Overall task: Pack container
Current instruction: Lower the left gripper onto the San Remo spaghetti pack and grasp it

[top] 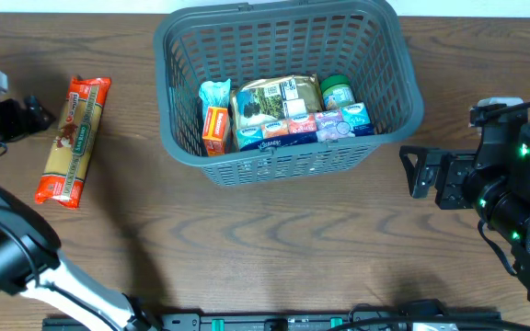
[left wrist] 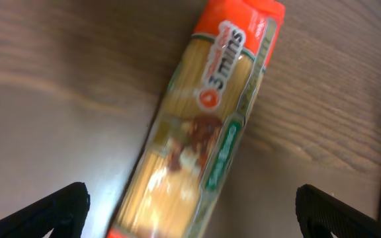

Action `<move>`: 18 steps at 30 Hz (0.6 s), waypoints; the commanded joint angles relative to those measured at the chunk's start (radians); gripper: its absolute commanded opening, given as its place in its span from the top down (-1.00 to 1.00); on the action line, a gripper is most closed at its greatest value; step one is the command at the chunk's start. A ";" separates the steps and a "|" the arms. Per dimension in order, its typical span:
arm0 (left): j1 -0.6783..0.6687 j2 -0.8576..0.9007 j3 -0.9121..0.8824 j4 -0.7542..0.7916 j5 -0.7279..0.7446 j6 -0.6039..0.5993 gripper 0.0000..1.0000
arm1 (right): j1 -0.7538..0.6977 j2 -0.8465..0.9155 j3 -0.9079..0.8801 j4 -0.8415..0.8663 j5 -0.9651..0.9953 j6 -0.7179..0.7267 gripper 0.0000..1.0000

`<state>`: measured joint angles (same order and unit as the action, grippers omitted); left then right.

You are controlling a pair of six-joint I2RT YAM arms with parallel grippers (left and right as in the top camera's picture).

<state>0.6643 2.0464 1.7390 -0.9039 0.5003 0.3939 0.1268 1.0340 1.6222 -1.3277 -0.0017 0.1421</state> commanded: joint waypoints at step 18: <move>-0.072 0.224 -0.001 0.138 0.112 0.130 -0.97 | -0.008 0.000 0.002 -0.004 -0.003 0.010 -0.99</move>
<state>0.6216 2.2356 1.7390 -0.7731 0.6010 0.4995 0.1268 1.0340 1.6222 -1.3277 -0.0013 0.1421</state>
